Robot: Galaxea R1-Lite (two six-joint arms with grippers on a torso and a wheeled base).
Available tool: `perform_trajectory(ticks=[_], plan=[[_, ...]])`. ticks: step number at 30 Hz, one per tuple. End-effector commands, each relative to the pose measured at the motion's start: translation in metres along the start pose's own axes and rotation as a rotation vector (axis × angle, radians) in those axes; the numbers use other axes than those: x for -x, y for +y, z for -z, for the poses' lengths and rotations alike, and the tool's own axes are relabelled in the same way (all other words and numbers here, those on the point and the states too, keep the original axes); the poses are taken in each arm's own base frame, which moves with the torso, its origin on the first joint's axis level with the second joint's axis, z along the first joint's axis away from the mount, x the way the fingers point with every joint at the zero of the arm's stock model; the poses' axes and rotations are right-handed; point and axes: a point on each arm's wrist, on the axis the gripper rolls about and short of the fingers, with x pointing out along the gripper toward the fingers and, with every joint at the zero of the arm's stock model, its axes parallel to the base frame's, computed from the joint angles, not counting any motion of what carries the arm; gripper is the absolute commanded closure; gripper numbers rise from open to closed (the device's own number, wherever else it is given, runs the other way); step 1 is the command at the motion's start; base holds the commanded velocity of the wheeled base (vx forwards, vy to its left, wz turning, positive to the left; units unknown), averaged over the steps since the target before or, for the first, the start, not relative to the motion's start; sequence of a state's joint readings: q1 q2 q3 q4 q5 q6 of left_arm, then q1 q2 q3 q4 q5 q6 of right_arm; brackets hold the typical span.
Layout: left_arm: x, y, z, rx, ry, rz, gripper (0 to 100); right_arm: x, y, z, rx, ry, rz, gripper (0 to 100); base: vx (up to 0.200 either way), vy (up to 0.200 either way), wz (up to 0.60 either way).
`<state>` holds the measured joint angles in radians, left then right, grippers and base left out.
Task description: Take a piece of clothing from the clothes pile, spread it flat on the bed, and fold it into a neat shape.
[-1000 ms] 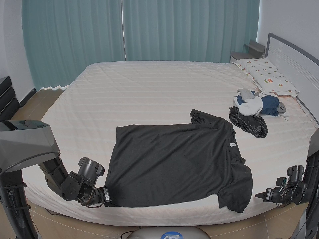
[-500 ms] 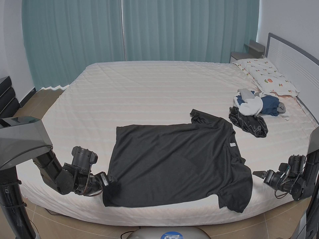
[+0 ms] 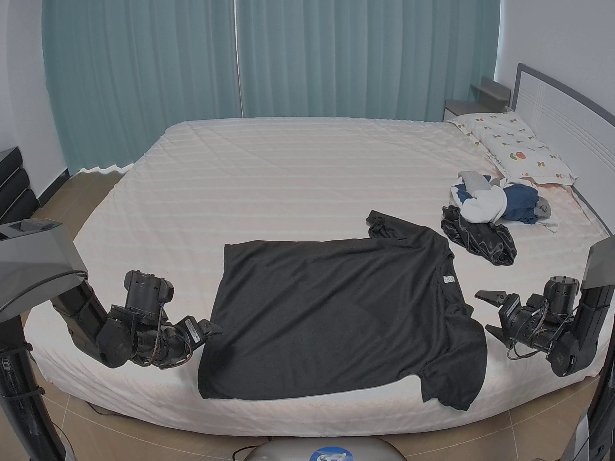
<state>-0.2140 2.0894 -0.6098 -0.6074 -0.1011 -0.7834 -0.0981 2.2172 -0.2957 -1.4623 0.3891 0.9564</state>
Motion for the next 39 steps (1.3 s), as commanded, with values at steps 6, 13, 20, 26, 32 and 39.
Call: perform_trajectory(ticks=[6,13,20,26,32,39], plan=[[-0.006,-0.001,0.006,0.010,0.028,-0.001,0,-0.008,-0.016,0.000,-0.074,0.032,0.016,0,0.000,-0.100,0.00],[-0.007,-0.002,0.006,0.012,0.031,0.005,0,-0.008,-0.020,0.004,-0.067,0.018,-0.001,0,0.000,-0.200,0.00],[-0.011,-0.006,0.001,0.067,0.017,0.016,0,-0.008,-0.020,0.004,-0.069,0.020,-0.002,0,0.000,-0.057,0.00],[-0.009,-0.007,-0.002,0.078,0.004,0.022,0,-0.009,-0.020,0.005,-0.067,0.023,0.000,0,0.000,0.000,0.00],[-0.010,-0.007,-0.007,0.081,-0.041,0.054,0,-0.009,-0.019,0.006,-0.063,0.025,0.001,0,0.167,0.000,0.00],[-0.019,-0.007,-0.018,0.091,-0.082,0.069,0,-0.009,-0.020,0.007,-0.059,0.026,0.004,0,0.114,0.000,0.00]])
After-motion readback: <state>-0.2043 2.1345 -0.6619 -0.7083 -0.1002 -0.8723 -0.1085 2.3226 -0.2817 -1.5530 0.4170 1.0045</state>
